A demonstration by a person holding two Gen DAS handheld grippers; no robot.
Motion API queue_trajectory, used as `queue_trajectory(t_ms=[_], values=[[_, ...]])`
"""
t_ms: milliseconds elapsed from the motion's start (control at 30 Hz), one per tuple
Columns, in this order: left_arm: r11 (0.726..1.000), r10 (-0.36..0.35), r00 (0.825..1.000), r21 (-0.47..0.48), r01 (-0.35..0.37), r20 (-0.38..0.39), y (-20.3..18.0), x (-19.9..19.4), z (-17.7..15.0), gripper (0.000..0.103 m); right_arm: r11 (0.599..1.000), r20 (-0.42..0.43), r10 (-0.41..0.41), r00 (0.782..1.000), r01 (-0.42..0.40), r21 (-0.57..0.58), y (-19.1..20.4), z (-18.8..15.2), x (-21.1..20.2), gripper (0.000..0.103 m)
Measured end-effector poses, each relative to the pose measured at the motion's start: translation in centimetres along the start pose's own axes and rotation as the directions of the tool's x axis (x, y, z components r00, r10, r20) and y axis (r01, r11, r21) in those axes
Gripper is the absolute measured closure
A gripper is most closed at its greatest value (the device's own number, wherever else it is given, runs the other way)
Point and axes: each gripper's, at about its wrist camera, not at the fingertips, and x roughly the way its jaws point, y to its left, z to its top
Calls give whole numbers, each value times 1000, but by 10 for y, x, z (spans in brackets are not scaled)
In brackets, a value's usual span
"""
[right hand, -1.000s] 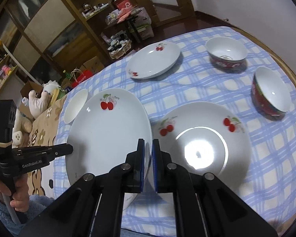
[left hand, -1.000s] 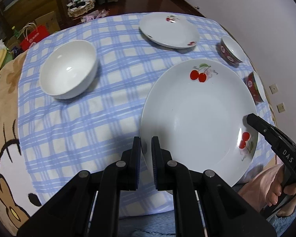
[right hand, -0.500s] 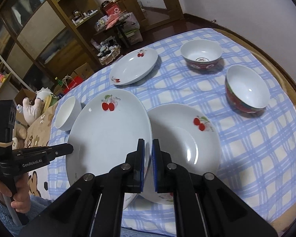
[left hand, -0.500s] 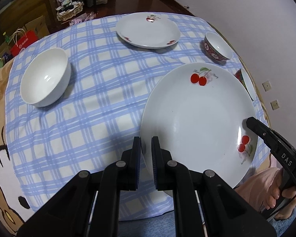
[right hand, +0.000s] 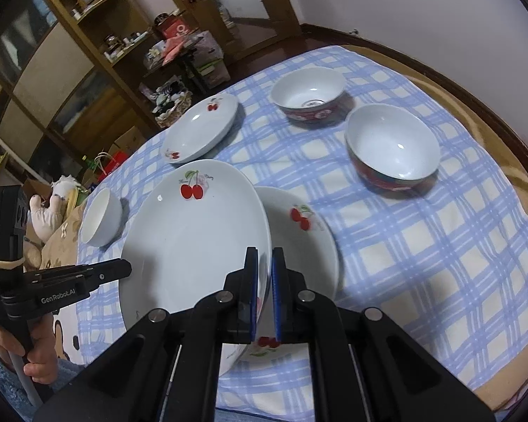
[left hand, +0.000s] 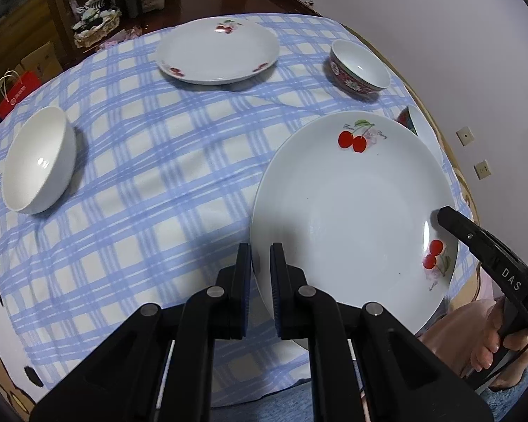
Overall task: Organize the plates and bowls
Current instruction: 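Carry the held plate with both grippers over another cherry plate, then lower the cherry plate onto the other cherry plate and open both grippers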
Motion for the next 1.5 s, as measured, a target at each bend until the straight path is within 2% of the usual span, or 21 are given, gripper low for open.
queue_trajectory(t_ms=[333,700,1500], values=[[1000,0,1000,16,1,-19,-10,25,1,93,1000,-21,-16,1000,17,24,-21,-7,15,95],[1000,24,998,20,-23,-64,-8,54,-4,93,999,-50,-35,998,36,19,-25,-13,33,95],[999,17,998,37,-15,-64,-9,64,2,93,995,-90,-62,994,68,67,-37,-13,51,94]])
